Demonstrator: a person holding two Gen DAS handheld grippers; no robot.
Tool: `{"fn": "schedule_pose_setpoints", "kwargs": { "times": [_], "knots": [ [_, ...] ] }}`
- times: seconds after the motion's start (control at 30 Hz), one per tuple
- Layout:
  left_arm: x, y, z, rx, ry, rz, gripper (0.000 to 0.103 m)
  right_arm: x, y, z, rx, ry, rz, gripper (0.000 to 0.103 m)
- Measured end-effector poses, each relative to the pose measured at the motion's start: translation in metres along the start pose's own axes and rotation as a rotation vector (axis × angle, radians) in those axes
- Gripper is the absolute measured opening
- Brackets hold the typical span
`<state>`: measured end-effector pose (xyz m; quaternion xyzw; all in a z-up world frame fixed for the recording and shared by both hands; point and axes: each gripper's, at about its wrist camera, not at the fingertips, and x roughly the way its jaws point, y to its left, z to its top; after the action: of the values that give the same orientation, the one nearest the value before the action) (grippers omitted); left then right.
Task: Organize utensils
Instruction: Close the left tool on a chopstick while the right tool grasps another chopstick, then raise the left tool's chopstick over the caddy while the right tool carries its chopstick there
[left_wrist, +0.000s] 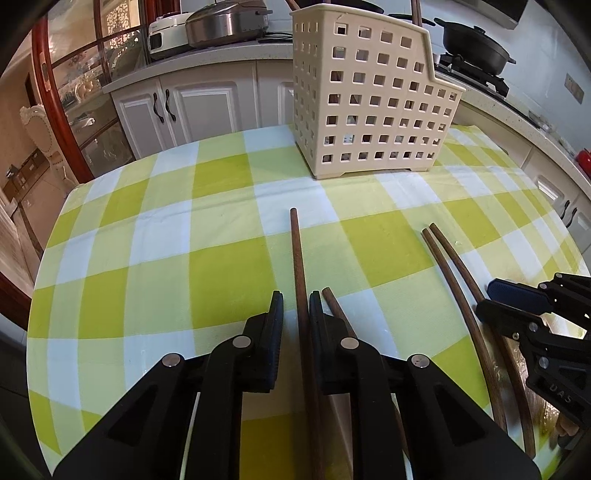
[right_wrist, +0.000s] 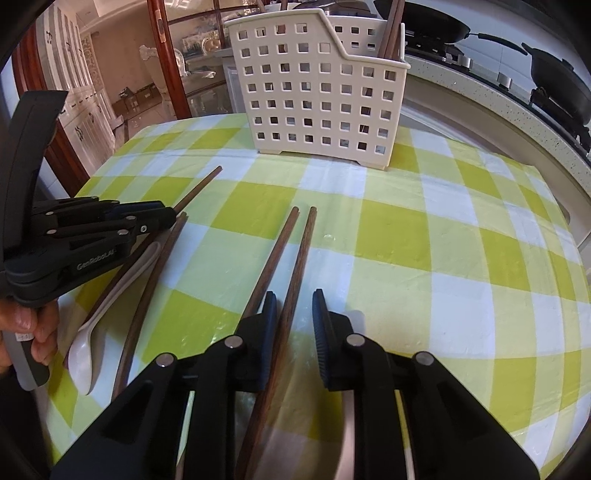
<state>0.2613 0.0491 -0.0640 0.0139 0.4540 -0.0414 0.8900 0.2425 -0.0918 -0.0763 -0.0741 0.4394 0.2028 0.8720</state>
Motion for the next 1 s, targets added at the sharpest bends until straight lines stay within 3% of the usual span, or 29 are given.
{"fn": "schedule_pose_setpoints", "kwargs": {
  "times": [0.07, 0.23, 0.5, 0.73, 1.0],
  "knots": [
    [0.000, 0.000, -0.001, 0.000, 0.000, 0.001, 0.010, 0.001, -0.001, 0.001, 0.003, -0.005, -0.011, 0.010],
    [-0.002, -0.001, -0.002, -0.002, -0.001, -0.006, 0.006, 0.002, -0.004, 0.001, 0.011, -0.023, -0.009, 0.007],
    [-0.030, 0.001, -0.003, -0.016, -0.062, -0.029, 0.006, -0.005, -0.010, 0.000, 0.028, -0.033, 0.011, 0.006],
    [-0.053, 0.009, -0.007, -0.036, -0.104, -0.055, 0.006, -0.039, -0.014, 0.005, 0.038, -0.103, 0.032, 0.006],
    [-0.029, 0.013, -0.001, -0.028, -0.028, -0.021, 0.007, -0.078, -0.018, 0.010, 0.045, -0.181, 0.046, 0.006]
  ]
}}
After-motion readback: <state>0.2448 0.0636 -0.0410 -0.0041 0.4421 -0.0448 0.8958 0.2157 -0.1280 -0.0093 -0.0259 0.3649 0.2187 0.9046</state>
